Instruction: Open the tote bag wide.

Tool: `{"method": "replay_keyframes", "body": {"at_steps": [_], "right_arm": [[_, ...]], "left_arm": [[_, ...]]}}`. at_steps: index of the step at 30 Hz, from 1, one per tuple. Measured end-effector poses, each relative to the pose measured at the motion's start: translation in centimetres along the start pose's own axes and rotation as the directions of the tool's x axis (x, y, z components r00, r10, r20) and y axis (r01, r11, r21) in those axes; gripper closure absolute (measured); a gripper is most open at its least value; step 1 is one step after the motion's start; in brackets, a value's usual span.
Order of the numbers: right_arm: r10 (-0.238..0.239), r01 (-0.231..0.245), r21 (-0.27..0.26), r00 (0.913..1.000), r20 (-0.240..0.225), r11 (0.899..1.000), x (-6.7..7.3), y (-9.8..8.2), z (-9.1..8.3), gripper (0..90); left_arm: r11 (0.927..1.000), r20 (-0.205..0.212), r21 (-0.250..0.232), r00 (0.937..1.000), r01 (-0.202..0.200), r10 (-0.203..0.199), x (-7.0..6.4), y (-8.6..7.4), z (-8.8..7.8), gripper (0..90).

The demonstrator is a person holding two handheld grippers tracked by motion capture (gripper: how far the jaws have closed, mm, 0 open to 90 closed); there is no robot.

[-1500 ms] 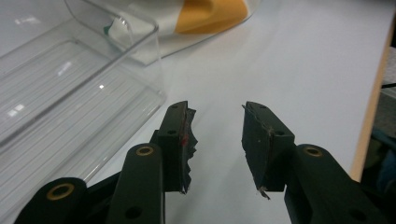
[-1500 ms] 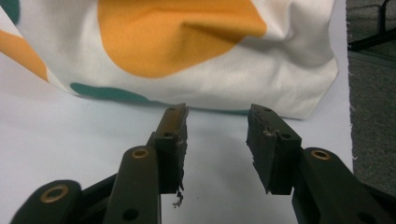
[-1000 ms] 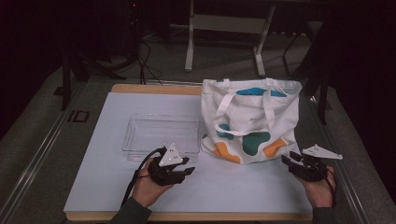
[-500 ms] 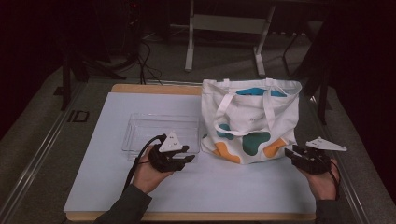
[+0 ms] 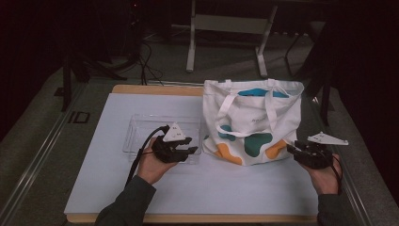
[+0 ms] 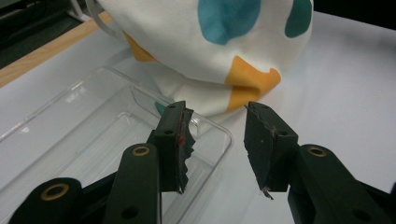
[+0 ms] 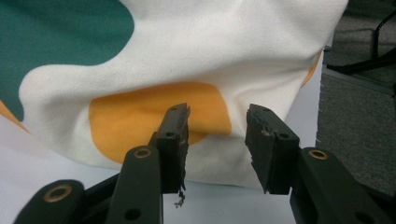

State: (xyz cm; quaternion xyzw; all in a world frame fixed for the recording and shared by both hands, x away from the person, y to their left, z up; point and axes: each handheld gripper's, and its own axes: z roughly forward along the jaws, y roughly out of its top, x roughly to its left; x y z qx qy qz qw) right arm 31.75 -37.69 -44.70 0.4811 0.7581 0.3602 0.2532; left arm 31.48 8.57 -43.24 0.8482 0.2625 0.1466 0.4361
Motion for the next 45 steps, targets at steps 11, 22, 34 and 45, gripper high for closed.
{"method": "replay_keyframes", "body": {"at_steps": [11, 22, 34, 45], "right_arm": [[-0.006, 0.006, -0.002, 1.0000, 0.007, 1.000, -0.3, 1.0, 0.4, 59.3], [-0.010, 0.010, -0.010, 0.9998, 0.017, 1.000, -0.9, 2.3, 0.7, 59.8], [-0.007, 0.008, -0.013, 0.9995, 0.029, 1.000, -1.5, 3.4, 1.3, 60.4], [0.002, -0.001, -0.027, 0.9990, 0.045, 1.000, -2.3, 4.4, 1.8, 60.7]], "left_arm": [[0.9999, -0.007, -0.001, 0.9999, 0.011, -0.011, 0.9, 0.6, 0.6, 59.3], [0.9995, -0.020, -0.022, 0.9996, 0.021, -0.021, 1.8, 1.4, 1.0, 58.6], [0.9986, -0.032, -0.021, 0.9983, 0.049, -0.049, 3.0, 1.6, 1.7, 57.4], [0.9972, -0.032, -0.038, 0.9973, 0.065, -0.066, 3.9, 2.9, 2.4, 55.8]]}}
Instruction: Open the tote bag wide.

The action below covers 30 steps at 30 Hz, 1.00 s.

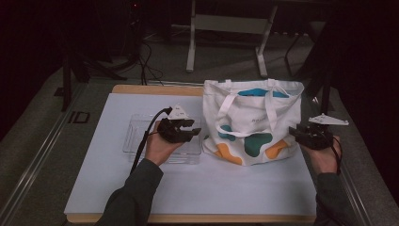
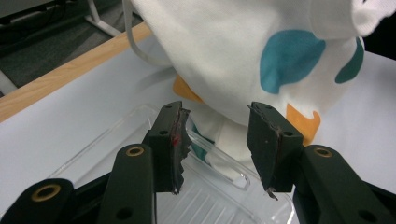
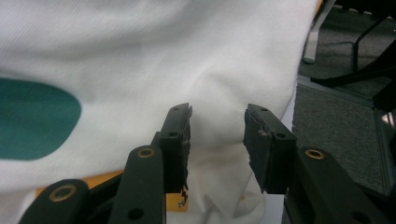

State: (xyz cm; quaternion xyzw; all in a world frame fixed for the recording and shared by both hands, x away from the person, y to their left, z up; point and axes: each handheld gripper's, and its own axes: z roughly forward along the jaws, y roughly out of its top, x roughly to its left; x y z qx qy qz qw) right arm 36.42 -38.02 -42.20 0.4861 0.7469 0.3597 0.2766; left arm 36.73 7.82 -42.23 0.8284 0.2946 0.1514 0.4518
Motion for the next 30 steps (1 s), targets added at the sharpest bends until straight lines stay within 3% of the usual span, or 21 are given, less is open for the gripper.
{"method": "replay_keyframes", "body": {"at_steps": [17, 23, 26, 30], "right_arm": [[0.046, -0.044, -0.031, 0.9970, 0.062, 0.999, -2.0, 2.2, 0.8, 58.2], [0.043, -0.041, -0.027, 0.9966, 0.071, 0.999, -2.5, 3.6, 1.5, 54.7], [0.038, -0.037, -0.017, 0.9975, 0.059, 0.999, -2.8, 4.0, 1.8, 51.7], [0.038, -0.038, 0.007, 0.9993, 0.005, 0.999, -3.1, 4.3, 2.2, 48.5]], "left_arm": [[0.9999, -0.018, 0.005, 0.9997, 0.015, -0.015, 1.4, 2.2, 1.8, 52.6], [0.9989, -0.002, -0.005, 0.9989, 0.046, -0.046, 2.4, 2.7, 2.5, 52.1], [0.9987, 0.005, -0.006, 0.9987, 0.051, -0.051, 2.7, 2.9, 2.8, 52.0], [0.9978, 0.025, -0.014, 0.9976, 0.065, -0.064, 3.2, 3.1, 3.3, 52.0]]}}
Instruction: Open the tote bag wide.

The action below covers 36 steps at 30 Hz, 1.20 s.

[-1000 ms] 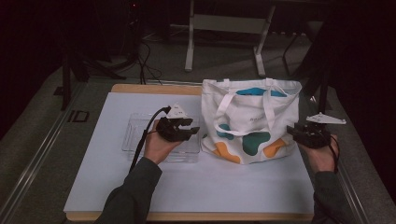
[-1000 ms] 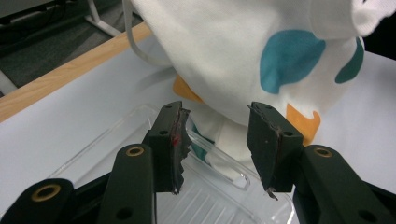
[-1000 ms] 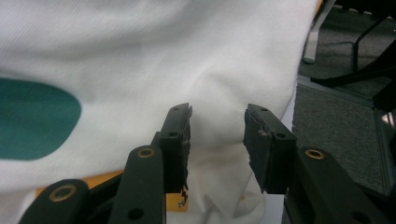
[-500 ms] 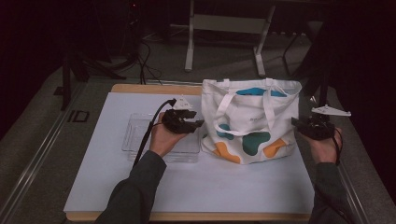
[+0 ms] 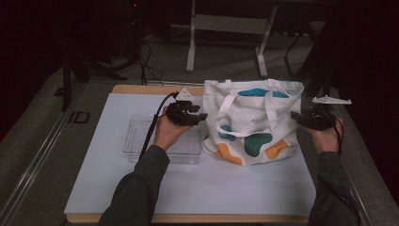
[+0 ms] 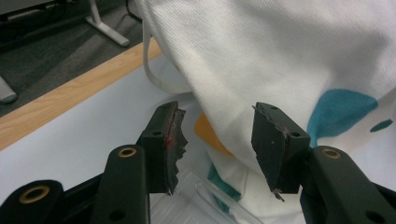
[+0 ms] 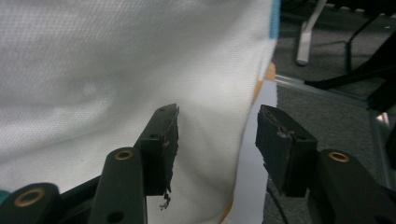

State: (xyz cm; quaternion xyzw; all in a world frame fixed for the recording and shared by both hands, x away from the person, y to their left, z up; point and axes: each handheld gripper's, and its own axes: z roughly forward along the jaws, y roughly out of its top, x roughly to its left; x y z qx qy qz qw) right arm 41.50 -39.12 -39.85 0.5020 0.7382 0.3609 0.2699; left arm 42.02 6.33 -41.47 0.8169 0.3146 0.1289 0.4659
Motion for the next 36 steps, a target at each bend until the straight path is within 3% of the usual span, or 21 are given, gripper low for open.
{"method": "replay_keyframes", "body": {"at_steps": [7, 14, 16, 23, 31, 36], "right_arm": [[0.016, -0.015, 0.020, 0.9981, -0.059, 1.000, -0.3, 0.0, 0.7, 55.2], [0.013, -0.013, 0.000, 0.9989, -0.046, 1.000, -0.1, 0.1, 0.7, 79.4], [0.005, -0.005, 0.004, 0.9989, -0.046, 1.000, 0.0, 0.0, 0.8, 85.0], [-0.021, 0.021, -0.009, 0.9991, -0.037, 1.000, 0.1, -0.1, 0.2, 87.1], [-0.050, 0.047, -0.064, 0.9979, -0.043, 0.997, -0.2, -1.0, -2.5, 87.5], [-0.075, 0.071, -0.084, 0.9960, -0.047, 0.994, -0.1, -1.3, -3.7, 87.5]], "left_arm": [[0.9997, 0.017, 0.015, 0.9997, 0.018, -0.018, 0.1, 0.7, 1.4, 58.7], [0.9991, 0.011, 0.009, 0.9991, 0.042, -0.042, -0.3, 0.9, 2.0, 85.2], [0.9992, 0.003, 0.013, 0.9992, 0.039, -0.039, -0.6, 1.0, 2.0, 86.5], [0.9997, 0.017, 0.003, 0.9995, 0.026, -0.026, -0.8, 1.1, 1.1, 87.4], [0.9993, 0.041, -0.025, 0.9987, -0.028, 0.029, -2.2, 1.4, -1.0, 87.6], [0.9986, 0.054, -0.034, 0.9977, -0.039, 0.041, -2.7, 1.3, -1.6, 87.5]]}}
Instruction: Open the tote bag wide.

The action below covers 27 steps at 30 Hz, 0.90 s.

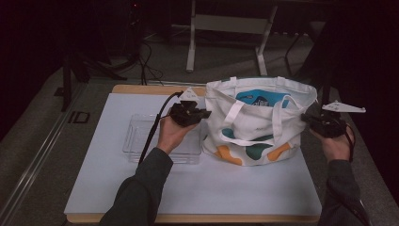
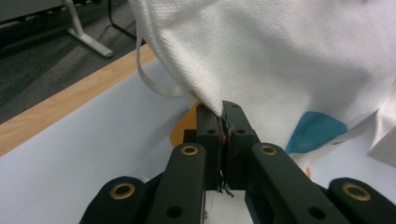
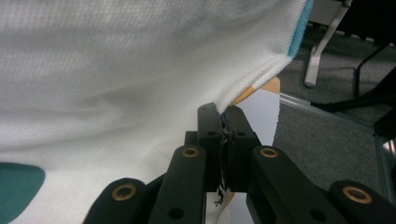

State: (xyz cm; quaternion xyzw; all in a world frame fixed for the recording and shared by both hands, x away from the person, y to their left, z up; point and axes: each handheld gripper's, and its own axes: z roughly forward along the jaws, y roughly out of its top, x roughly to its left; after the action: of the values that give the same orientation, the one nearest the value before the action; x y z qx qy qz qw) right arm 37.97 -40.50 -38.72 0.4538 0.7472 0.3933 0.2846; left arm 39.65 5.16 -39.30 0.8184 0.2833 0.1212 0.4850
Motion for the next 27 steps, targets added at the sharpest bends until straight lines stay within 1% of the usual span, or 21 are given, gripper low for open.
{"method": "replay_keyframes", "body": {"at_steps": [1, 3, 4, 7, 11, 17, 18, 22, 25, 26, 27], "right_arm": [[-0.024, 0.024, -0.004, 0.9997, 0.000, 1.000, 0.2, -0.1, -0.5, 87.5], [-0.031, 0.031, -0.004, 0.9995, 0.000, 0.999, 0.4, -0.1, -0.7, 87.5], [-0.047, 0.047, -0.008, 0.9989, 0.000, 0.999, 0.7, -0.2, -1.0, 87.6], [-0.069, 0.069, -0.001, 0.9976, 0.004, 0.998, 1.1, -0.5, -1.2, 87.6], [-0.092, 0.092, 0.012, 0.9958, 0.001, 0.996, 1.5, -1.0, -1.2, 87.6], [-0.116, 0.117, 0.027, 0.9932, -0.003, 0.993, 2.0, -1.7, -1.2, 87.6], [-0.128, 0.128, 0.036, 0.9918, -0.005, 0.991, 2.2, -2.0, -1.1, 87.6], [-0.147, 0.148, 0.050, 0.9890, -0.013, 0.988, 2.6, -2.6, -1.1, 87.6], [-0.159, 0.159, 0.065, 0.9873, -0.011, 0.985, 2.8, -3.0, -1.0, 87.6], [-0.169, 0.169, 0.076, 0.9856, -0.010, 0.983, 3.0, -3.3, -0.8, 87.6], [-0.169, 0.169, 0.077, 0.9856, -0.011, 0.983, 3.0, -3.4, -0.8, 87.6]], "left_arm": [[0.9999, 0.002, 0.004, 0.9999, -0.010, 0.010, -0.3, -0.1, -0.2, 87.5], [0.9999, 0.003, 0.004, 0.9999, -0.013, 0.013, -0.4, -0.1, -0.3, 87.5], [0.9998, 0.006, 0.007, 0.9998, -0.020, 0.020, -0.7, -0.2, -0.4, 87.4], [0.9994, 0.012, 0.017, 0.9995, -0.029, 0.029, -1.0, -0.5, -0.3, 87.4], [0.9981, 0.013, 0.038, 0.9987, -0.049, 0.048, -1.4, -0.7, -0.1, 87.3], [0.9975, 0.028, 0.052, 0.9985, -0.049, 0.047, -1.7, -1.3, 0.3, 87.2], [0.9966, 0.030, 0.061, 0.9981, -0.056, 0.054, -1.9, -1.6, 0.4, 87.2], [0.9936, 0.027, 0.085, 0.9970, -0.074, 0.072, -2.4, -2.1, 0.7, 87.2], [0.9923, 0.028, 0.096, 0.9966, -0.079, 0.077, -2.6, -2.4, 0.9, 87.2], [0.9911, 0.024, 0.103, 0.9962, -0.085, 0.083, -2.8, -2.5, 1.0, 87.2], [0.9902, 0.024, 0.108, 0.9959, -0.089, 0.087, -2.9, -2.6, 1.1, 87.2]]}}
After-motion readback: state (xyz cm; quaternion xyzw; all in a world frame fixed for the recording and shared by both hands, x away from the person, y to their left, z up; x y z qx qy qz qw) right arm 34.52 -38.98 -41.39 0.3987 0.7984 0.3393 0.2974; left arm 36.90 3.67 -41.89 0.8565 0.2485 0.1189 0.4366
